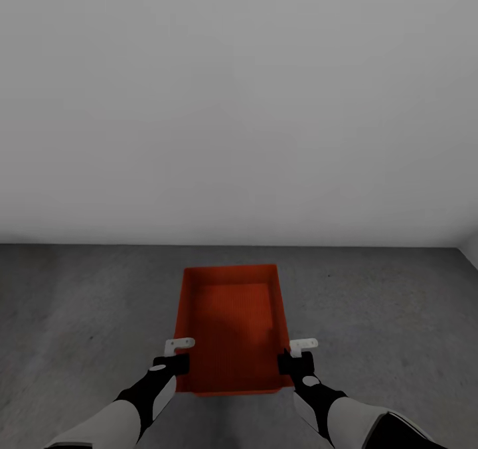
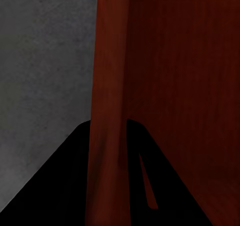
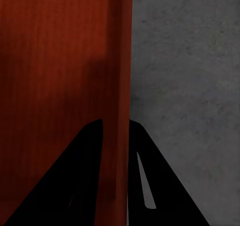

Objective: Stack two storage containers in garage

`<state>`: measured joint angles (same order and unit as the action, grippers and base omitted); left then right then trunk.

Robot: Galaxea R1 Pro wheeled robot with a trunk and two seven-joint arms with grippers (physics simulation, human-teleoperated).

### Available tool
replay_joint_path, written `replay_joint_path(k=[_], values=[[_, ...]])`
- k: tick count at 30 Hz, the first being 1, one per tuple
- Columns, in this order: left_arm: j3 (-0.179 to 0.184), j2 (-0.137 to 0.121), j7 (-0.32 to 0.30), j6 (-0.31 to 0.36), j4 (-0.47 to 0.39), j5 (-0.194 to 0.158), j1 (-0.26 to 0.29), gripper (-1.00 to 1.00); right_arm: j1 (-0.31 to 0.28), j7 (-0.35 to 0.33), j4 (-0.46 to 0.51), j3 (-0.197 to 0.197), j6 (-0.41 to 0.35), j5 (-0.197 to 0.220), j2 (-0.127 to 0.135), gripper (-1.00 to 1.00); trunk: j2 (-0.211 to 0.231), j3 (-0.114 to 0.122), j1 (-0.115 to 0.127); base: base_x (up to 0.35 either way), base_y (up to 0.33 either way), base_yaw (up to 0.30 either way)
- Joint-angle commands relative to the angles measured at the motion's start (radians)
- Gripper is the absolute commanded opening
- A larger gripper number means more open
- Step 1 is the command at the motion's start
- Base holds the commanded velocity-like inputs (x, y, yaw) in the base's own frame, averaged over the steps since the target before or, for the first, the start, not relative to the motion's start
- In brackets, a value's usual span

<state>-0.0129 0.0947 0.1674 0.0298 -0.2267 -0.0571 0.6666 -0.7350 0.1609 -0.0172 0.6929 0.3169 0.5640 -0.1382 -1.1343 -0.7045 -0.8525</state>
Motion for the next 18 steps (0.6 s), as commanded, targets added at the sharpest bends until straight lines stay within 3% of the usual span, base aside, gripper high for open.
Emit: replay_joint_path(k=[1,18], values=[[-0.032,-0.03,0.004,0.004,-0.016,-0.03,0.001,-1.0,0.0,0.002,-0.001,-0.049,-0.002,-0.009,0.002,-1.0,-0.008,-0.004,-0.004,0.0,0.0,0.0],[-0.032,-0.03,0.006,0.004,-0.015,-0.03,0.001,-1.0,0.0,0.002,-0.001,-0.049,-0.002,-0.009,0.002,-1.0,-0.127,-0.057,-0.069,0.0,0.0,0.0]])
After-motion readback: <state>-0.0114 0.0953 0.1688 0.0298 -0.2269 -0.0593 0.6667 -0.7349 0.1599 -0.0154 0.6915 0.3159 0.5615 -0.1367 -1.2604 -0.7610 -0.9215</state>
